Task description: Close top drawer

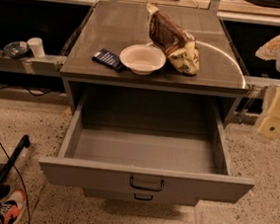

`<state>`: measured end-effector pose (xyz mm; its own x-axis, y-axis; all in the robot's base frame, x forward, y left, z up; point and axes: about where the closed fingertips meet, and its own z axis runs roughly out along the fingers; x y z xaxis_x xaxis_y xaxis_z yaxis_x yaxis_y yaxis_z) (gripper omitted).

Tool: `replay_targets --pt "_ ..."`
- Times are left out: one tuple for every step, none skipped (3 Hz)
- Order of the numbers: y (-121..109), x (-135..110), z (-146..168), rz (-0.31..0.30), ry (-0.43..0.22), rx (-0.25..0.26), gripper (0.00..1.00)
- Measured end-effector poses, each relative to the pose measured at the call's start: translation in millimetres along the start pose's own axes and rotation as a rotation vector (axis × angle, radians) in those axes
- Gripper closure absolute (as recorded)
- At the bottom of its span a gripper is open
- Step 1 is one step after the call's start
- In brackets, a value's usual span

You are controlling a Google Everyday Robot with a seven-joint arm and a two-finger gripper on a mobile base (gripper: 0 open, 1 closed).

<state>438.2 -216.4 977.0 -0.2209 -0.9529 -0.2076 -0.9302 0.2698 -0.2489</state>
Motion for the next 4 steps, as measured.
replay_targets --pt "0 0 0 0.000 0.000 0.000 0.00" --pt "9 3 20 -0.018 0.008 -0.006 0.00" --pt "29 16 63 -0.044 0.058 -0.012 0.00" --pt "72 25 135 -0.096 0.062 -0.061 0.00"
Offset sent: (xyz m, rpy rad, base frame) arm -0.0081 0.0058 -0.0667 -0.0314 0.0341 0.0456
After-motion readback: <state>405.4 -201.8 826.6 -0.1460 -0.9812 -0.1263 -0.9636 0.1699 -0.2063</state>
